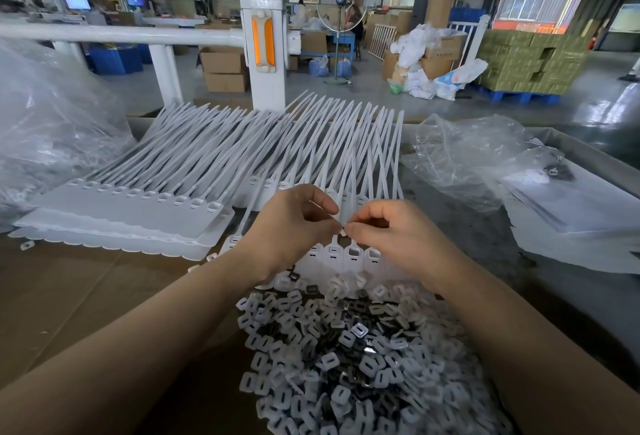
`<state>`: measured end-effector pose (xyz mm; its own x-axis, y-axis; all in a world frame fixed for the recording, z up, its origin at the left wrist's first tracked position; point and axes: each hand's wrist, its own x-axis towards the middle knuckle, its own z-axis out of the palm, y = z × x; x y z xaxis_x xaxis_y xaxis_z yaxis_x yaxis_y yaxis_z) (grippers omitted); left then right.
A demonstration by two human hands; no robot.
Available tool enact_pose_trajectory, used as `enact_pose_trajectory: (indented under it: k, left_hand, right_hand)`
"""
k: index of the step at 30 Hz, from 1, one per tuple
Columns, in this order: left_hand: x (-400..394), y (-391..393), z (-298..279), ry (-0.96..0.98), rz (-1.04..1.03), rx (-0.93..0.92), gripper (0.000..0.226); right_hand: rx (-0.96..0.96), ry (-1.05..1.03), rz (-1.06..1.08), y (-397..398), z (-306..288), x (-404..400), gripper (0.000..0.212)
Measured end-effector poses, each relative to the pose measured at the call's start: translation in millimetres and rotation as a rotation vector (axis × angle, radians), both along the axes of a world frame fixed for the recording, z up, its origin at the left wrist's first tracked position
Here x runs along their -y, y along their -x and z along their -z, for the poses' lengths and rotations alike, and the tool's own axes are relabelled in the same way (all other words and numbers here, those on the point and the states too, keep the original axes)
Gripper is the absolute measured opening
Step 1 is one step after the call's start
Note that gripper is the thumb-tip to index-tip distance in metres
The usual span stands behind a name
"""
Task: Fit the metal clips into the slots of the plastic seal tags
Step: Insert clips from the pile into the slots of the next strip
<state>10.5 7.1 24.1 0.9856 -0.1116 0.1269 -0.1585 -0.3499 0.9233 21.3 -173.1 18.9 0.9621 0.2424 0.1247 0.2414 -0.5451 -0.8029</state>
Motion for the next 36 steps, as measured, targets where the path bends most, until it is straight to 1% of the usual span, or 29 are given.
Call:
enact_pose_trajectory:
  k: [3,4,6,8,11,13,19,23,31,36]
  left_hand:
    - [0,-1,3,-0.019,0.019,-0.008,0.016]
    - [0,-2,4,-0.060,0.029,-0.001,0.016]
    - [-1,-3,6,-0.214,0.054,0.040,0.014]
    - [-3,-3,8,-0.351,0.089,0.070,0.013]
    - [-5,-3,9,-0.446,0.120,0.100,0.017]
    - [-5,-3,9,-0.489,0.124,0.126,0.018]
    - [-5,-5,12,-0.534,0.140,0.157,0.018]
    - [-6,-6,13,-0.558,0.148,0.177,0.015]
    - [-7,-9,15,-0.574,0.158,0.195,0.017]
    - [-8,-10,16,-0.617,0.197,0.265,0.015]
  right_hand:
    - [0.015,-0.025,0.022,-1,1,0,0.007]
    - [0.016,-0.029,0.033,-2,2,1,0.008]
    - [0.008,-0.001,0.069,-3,3,3,0.008]
    - [0.002,0.091,0.105,-4,5,5,0.009]
    - [-0.009,0.237,0.108,-5,6,4,0.015]
    - [-0.010,0.291,0.104,-4,6,3,0.018]
    - [-0.060,0.255,0.098,-1,4,3,0.016]
    - [-0.057,0.249,0.082,0,3,1,0.017]
    - [-0.045,0.294,0.076,0,3,2,0.019]
    - [-0.012,0.348,0.089,-2,6,1,0.019]
